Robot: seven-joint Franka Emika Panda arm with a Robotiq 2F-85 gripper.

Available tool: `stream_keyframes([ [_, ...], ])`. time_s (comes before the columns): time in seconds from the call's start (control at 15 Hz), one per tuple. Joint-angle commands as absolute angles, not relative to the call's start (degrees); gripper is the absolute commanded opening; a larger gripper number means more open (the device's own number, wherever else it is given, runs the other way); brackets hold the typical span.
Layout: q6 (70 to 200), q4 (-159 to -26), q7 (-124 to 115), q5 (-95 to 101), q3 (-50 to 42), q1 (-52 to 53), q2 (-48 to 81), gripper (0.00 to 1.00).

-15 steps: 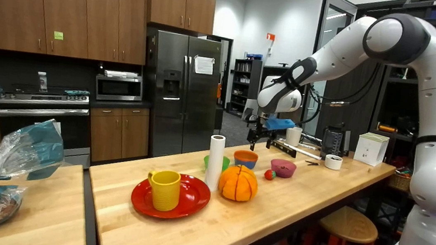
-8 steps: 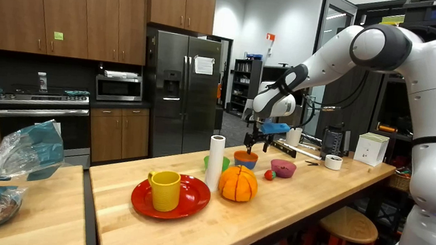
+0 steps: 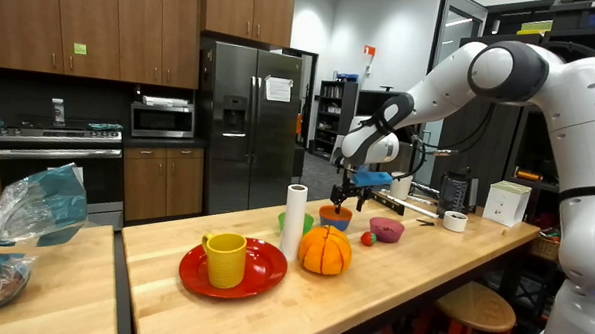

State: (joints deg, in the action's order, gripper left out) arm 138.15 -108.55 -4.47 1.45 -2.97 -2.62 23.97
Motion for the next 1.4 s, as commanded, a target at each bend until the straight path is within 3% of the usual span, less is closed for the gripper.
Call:
stream_keyframes([
  [0.0,136.77,-107.05,-4.85,-0.16,-2.92,-2.81,24.58,0.88],
  [0.07,136.82,-107.12,-4.87,-0.41,-2.93,-2.81,24.51,0.85],
  [0.13,136.84,-107.2,-4.89,-0.57,-2.93,-2.82,24.41,0.71],
  [0.27,136.9,-107.27,-4.98,-0.84,-2.97,-2.84,24.29,0.7],
  [0.4,136.88,-107.27,-5.1,-1.17,-2.99,-2.88,24.18,0.6],
  [0.53,136.91,-107.24,-5.3,-1.22,-3.06,-2.87,24.1,0.59],
  [0.8,136.91,-107.28,-5.7,-1.13,-3.25,-2.85,24.01,0.46],
  [1.07,136.94,-107.33,-5.93,-1.04,-3.37,-2.86,23.95,0.16],
  [1.13,136.92,-107.34,-6.0,-1.07,-3.37,-2.89,23.95,0.0],
  [1.33,136.92,-107.42,-6.14,-1.14,-3.29,-2.89,23.73,0.0],
])
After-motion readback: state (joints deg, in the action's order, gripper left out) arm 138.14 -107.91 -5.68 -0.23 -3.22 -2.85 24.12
